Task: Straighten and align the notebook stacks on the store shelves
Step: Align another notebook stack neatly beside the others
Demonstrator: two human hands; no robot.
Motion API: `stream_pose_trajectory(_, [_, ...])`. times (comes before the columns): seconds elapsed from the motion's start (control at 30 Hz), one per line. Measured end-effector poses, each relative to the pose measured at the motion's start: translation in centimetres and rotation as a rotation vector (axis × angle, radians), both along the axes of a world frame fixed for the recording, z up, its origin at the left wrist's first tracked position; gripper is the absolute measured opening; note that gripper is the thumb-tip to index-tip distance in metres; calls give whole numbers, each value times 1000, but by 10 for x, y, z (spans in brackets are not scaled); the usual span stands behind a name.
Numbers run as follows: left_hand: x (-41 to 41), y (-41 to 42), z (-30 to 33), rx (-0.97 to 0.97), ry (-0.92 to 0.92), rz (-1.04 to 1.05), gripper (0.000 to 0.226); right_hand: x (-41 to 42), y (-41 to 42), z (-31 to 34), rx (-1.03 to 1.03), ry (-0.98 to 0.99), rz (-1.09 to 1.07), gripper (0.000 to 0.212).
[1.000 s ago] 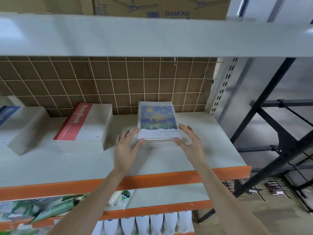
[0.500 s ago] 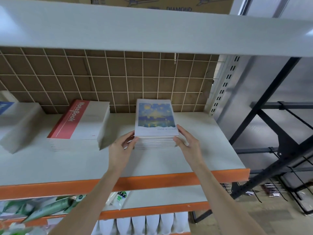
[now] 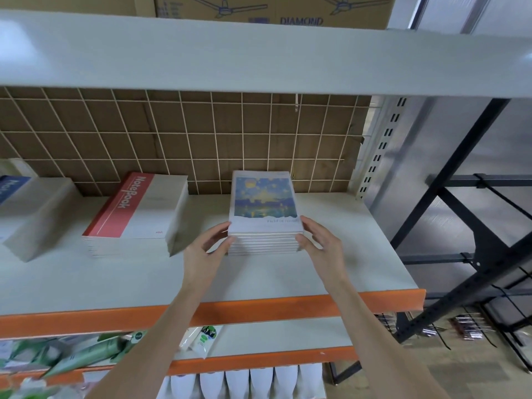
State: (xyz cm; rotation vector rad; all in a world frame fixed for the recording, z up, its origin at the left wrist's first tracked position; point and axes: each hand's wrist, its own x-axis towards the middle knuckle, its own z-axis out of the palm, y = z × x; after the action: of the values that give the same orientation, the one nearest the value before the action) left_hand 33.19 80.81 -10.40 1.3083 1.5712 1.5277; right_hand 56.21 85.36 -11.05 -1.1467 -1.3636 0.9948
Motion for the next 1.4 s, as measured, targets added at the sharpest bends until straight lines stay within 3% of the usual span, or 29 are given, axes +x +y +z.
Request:
stream_pose_trajectory(0.33, [-1,0,-3,-5,-51,-17,29,-1,-3,1,16,0,4,41])
stream_pose_trajectory(0.6, [-3,3,-5,13,-94,-42,27,-2,-3,3,-32,115,51,48])
stream_pose_trajectory(1.4, [-2,4,-6,-23,-192,-52,26,-4,-2,1,-10,31,-11,44])
